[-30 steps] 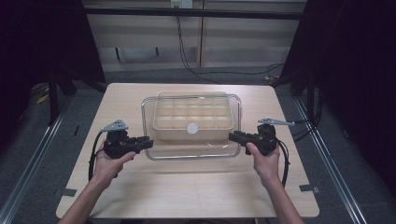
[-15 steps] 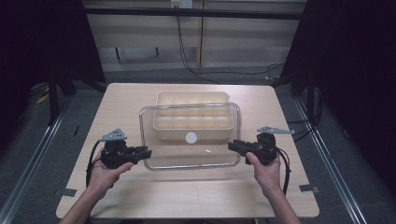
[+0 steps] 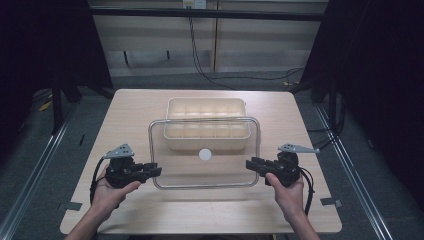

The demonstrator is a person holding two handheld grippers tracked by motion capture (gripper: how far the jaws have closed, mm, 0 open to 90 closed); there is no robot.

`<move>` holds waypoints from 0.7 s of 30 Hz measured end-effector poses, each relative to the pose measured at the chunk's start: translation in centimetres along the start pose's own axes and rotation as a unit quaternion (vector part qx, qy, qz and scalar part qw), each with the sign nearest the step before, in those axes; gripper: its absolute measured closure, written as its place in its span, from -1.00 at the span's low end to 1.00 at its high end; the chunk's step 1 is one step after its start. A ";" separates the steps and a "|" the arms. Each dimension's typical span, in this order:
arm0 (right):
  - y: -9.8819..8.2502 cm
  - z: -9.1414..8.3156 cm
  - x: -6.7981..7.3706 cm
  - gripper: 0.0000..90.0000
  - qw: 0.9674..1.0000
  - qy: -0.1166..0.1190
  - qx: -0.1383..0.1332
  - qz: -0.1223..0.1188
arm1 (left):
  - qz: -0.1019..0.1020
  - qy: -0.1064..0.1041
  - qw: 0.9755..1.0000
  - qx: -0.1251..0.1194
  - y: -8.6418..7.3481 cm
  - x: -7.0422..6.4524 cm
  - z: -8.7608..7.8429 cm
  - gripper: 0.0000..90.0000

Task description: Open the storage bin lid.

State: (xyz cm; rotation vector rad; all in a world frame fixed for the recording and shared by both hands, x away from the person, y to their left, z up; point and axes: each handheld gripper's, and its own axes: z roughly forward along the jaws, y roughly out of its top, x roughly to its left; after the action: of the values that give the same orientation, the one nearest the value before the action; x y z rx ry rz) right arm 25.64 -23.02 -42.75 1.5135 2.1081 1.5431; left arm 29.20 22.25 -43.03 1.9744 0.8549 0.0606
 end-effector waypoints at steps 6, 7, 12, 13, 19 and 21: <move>-0.8 -0.6 0.4 0.44 1.000 -0.002 -0.001 0.001 | -0.002 0.003 1.000 0.004 -0.7 -0.4 0.1 0.51; -0.9 -0.6 0.5 0.44 1.000 -0.001 0.000 0.003 | -0.003 0.002 1.000 0.006 -0.8 -0.5 0.1 0.51; -1.6 -1.0 0.5 0.43 1.000 0.001 0.004 0.011 | 0.007 -0.001 1.000 0.018 -1.0 -1.4 -0.2 0.51; -1.6 -1.0 0.5 0.43 1.000 0.001 0.004 0.011 | 0.007 -0.001 1.000 0.018 -1.0 -1.4 -0.2 0.51; -2.3 -1.3 0.8 0.42 1.000 0.002 0.012 0.017 | 0.010 -0.002 1.000 0.023 -1.4 -2.0 -0.6 0.51; -2.8 -1.4 0.8 0.42 1.000 0.001 0.016 0.021 | 0.007 -0.005 1.000 0.022 -1.9 -2.2 -0.6 0.51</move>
State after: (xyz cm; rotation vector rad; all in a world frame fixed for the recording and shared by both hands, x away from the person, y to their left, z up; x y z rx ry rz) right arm 22.66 -23.22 -43.91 1.5765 2.1259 1.5330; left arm 26.31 22.00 -43.57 2.0203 0.8430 0.0394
